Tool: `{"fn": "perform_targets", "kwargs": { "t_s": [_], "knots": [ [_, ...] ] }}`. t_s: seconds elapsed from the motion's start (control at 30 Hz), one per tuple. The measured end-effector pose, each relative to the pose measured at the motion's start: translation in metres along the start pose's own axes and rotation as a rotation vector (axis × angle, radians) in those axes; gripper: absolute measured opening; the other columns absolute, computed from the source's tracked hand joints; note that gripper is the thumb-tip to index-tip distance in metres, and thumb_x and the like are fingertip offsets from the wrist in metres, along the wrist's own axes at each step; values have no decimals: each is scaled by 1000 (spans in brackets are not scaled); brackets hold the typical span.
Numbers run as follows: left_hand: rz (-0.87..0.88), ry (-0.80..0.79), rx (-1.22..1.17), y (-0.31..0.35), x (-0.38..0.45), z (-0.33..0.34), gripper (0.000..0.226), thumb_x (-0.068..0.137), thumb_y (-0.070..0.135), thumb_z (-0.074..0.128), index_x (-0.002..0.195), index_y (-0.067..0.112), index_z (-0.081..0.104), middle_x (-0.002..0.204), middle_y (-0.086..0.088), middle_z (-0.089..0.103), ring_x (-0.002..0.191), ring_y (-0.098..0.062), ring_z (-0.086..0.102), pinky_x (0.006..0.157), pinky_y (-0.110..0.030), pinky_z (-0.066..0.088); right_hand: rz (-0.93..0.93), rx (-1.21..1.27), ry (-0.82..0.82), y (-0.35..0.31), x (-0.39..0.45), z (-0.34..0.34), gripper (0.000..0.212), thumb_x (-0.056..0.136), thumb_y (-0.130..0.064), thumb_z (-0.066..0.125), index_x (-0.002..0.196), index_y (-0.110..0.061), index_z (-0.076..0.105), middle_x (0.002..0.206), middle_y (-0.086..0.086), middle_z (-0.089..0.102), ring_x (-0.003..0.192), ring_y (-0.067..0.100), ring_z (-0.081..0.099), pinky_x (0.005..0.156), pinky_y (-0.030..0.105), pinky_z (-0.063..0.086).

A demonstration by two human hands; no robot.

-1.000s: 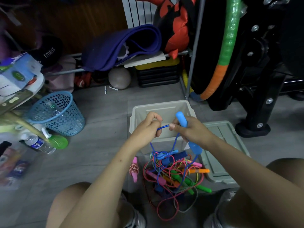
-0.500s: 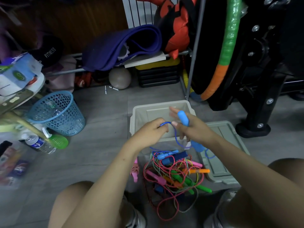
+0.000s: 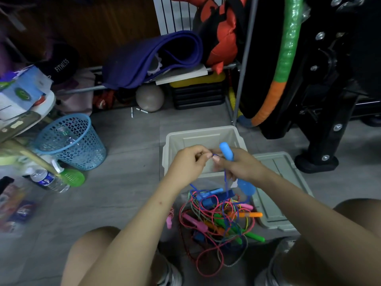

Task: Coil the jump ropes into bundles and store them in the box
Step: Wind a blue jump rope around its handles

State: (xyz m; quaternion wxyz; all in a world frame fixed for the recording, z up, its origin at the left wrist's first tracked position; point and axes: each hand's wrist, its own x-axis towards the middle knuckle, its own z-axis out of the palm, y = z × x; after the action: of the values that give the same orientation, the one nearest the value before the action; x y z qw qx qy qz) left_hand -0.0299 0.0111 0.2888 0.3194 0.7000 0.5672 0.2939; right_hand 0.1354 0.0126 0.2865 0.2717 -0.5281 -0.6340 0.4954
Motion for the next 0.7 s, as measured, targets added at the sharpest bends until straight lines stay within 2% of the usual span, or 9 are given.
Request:
{"fn": "perform_targets", "kwargs": {
  "t_s": [0.03, 0.1, 0.17, 0.2, 0.33, 0.43, 0.5, 0.6, 0.7],
  "knots": [
    [-38, -5, -60, 1, 1, -1, 7, 91, 15, 60, 86, 18, 57, 57, 11, 55, 48, 4, 48, 56, -16, 40, -4, 6, 82, -1, 1, 0, 11, 92, -22, 59, 96, -16, 67, 53, -10, 54, 35, 3, 42, 43, 20, 37],
    [-160, -200, -154, -2, 2, -6, 7, 94, 14, 56, 90, 14, 51, 66, 1, 60, 55, 0, 54, 62, -19, 46, -10, 177, 272, -1, 2, -3, 22, 93, -19, 57, 73, -14, 65, 45, -8, 45, 34, 4, 35, 41, 20, 31],
    [-219, -361, 18, -11, 3, -10, 20, 97, 22, 51, 78, 16, 54, 76, -6, 63, 71, -14, 59, 76, -28, 49, 14, 401, 389, -6, 3, -11, 27, 95, -18, 54, 70, -14, 62, 49, -4, 48, 33, 5, 35, 37, 18, 29],
    [-236, -321, 114, -15, 3, -11, 28, 98, 27, 48, 72, 18, 54, 80, -7, 63, 76, -20, 59, 80, -31, 49, 37, 383, 420, -6, 4, -17, 26, 95, -18, 54, 71, -14, 62, 53, -2, 53, 31, 5, 37, 35, 17, 30],
    [-107, 10, 165, -10, 0, -13, 29, 101, 32, 38, 75, 23, 46, 70, -2, 56, 65, -23, 54, 64, -29, 42, 175, 37, 329, -1, 0, -20, 8, 92, -23, 58, 94, -19, 64, 50, -8, 56, 32, 7, 46, 37, 19, 37],
    [102, 12, 288, 0, -4, -10, 23, 98, 34, 46, 81, 25, 59, 59, 3, 55, 64, -21, 50, 64, -33, 43, 61, 65, 108, -2, -3, -11, 29, 93, -28, 57, 121, -35, 55, 81, -10, 62, 40, 9, 45, 41, 21, 39],
    [119, 1, 126, -3, -2, -3, 18, 94, 33, 53, 81, 24, 62, 67, 0, 62, 66, -20, 54, 66, -33, 44, 4, 36, 20, -4, -4, -6, 17, 93, -27, 57, 108, -31, 63, 80, -11, 63, 46, 10, 45, 42, 22, 39],
    [-71, -54, -203, -7, 4, -1, 15, 85, 34, 60, 76, 25, 52, 68, -2, 60, 68, -20, 52, 70, -35, 45, -43, 133, 200, -5, -2, -8, 20, 93, -20, 57, 75, -24, 66, 56, -8, 50, 41, 6, 40, 42, 21, 35],
    [-176, -265, -120, -18, 7, -6, 26, 94, 24, 57, 69, 21, 51, 71, 4, 62, 75, -18, 54, 77, -30, 42, -93, 307, 319, -7, -1, -16, 24, 94, -15, 54, 73, -21, 64, 60, -5, 54, 39, 7, 43, 40, 19, 34]
  ]
}}
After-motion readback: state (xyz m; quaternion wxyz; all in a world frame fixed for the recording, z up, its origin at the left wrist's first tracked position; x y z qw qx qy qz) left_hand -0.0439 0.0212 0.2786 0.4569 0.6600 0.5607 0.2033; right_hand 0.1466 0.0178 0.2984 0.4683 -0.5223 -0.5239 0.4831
